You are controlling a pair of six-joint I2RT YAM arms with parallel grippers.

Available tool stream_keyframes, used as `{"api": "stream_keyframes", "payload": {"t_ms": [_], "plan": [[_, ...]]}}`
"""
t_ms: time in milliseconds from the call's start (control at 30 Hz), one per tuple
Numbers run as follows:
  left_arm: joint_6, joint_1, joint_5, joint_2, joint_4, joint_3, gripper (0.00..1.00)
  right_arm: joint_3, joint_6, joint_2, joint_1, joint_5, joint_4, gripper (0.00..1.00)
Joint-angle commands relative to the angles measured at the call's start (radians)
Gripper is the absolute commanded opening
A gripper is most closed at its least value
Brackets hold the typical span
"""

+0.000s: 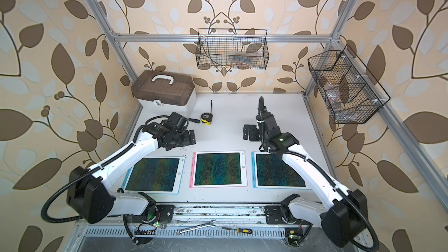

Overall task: Place the stylus back onto the writing tablet
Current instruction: Reset both arms

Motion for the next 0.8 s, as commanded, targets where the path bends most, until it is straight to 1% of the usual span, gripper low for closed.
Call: {"api": "stream_keyframes", "payload": {"t_ms": [0,100,200,333,433,567,667,767], "plan": [[-0.023,0.015,-0.168,-0.105,0.004,-0.057,0.99,-0.068,-0.011,-0.093,-0.070,0.040,0.036,1.00],[-0.075,0.019,-0.289,-0.205,0.045,-0.144,0.99,-0.118,0.004,-0.185,-0.174,0.060,0.049,1.00],[-0.175,0.041,-0.422,-0.269,0.045,-0.219,0.99,-0.176,-0.014,-0.256,-0.300,0.028,0.088,1.00],[-0.182,0.114,-0.418,-0.279,0.096,-0.266,0.99,-0.252,-0.008,-0.313,-0.435,0.061,0.153,1.00],[-0.190,0.143,-0.464,-0.241,0.094,-0.265,0.99,-0.314,-0.005,-0.333,-0.519,0.093,0.215,1.00],[-0.128,0.145,-0.563,-0.200,0.131,-0.270,0.99,-0.425,-0.086,-0.356,-0.592,0.026,0.358,1.00],[-0.039,0.148,-0.619,-0.180,0.205,-0.292,0.99,-0.478,-0.135,-0.329,-0.589,0.019,0.445,1.00],[0.058,0.160,-0.631,-0.155,0.337,-0.337,0.99,-0.531,-0.143,-0.299,-0.591,0.019,0.533,1.00]]}}
